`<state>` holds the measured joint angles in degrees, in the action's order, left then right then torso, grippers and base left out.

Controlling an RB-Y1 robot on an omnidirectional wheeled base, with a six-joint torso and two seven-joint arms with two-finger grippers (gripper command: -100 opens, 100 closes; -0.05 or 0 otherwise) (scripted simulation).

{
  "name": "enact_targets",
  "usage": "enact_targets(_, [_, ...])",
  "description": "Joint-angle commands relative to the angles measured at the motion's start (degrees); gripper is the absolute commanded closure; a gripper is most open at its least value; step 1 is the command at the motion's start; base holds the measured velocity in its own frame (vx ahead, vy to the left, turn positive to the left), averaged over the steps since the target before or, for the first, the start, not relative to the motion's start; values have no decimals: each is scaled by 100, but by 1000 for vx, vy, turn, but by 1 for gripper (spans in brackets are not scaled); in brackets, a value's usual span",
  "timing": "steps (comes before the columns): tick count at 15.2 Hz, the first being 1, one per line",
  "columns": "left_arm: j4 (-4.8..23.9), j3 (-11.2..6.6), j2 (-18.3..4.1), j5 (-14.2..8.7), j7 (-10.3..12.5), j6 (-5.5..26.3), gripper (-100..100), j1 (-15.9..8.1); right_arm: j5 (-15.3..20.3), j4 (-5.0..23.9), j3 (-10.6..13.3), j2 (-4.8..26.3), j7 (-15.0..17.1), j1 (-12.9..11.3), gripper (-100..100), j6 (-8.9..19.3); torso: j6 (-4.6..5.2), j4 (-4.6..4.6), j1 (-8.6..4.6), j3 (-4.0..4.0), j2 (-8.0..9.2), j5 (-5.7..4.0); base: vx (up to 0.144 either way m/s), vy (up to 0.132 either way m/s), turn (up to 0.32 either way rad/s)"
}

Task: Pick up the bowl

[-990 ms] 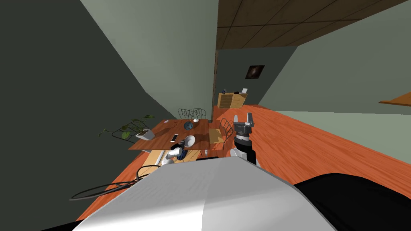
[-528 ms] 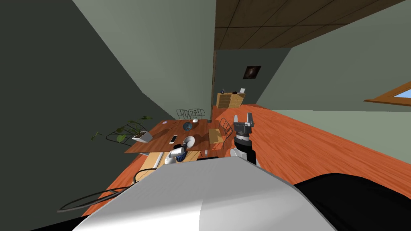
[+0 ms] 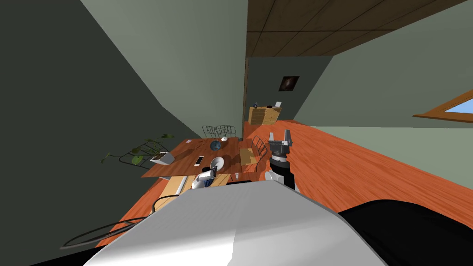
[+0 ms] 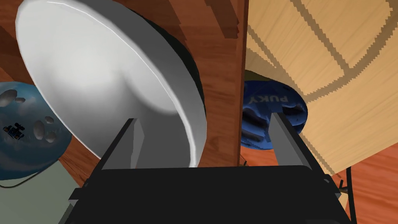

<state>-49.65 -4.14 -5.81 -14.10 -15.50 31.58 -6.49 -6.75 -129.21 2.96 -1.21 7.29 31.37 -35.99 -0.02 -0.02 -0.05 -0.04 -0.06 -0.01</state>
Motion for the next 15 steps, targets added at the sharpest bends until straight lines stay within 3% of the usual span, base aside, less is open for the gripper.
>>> enact_targets(1, [170, 23, 31, 26, 43, -182, -100, -15, 0, 0, 0, 0, 0, 0, 0, 0, 0, 0, 0, 0, 0, 0, 12, 0, 19])
enact_targets(5, [420, 63, 97, 93, 120, -445, -100, -21, 0, 0, 0, 0, 0, 0, 0, 0, 0, 0, 0, -1, -1, 0, 19, 0, -17])
enact_targets(6, [326, 50, 86, 89, 104, -343, -100, -9, 0, 0, 0, 0, 0, 0, 0, 0, 1, -1, 0, -3, -6, 0, 25, -1, -12])
enact_targets(7, [351, 53, 89, 90, 109, -377, 100, -13, 0, 0, 0, 0, 0, 0, 0, 0, 0, -1, 0, -3, -6, 0, 8, 0, 0])
enact_targets(11, [325, 47, 88, 84, 117, -396, 100, -44, 0, 0, 0, 0, 0, 0, 0, 0, -5, -20, 6, -8, 5, 7, 5, 0, -3])
enact_targets(12, [170, 23, 31, 26, 43, -182, 100, -15, 0, 0, 0, 0, 0, 0, 0, 0, -4, -20, 6, -7, 6, 7, -2, 8, -29])
enact_targets(15, [45, 4, -2, -7, 5, -50, 100, -12, 0, 0, 0, 0, 0, 0, 0, 0, -4, -16, 5, -3, 10, 3, -1, -1, -4])
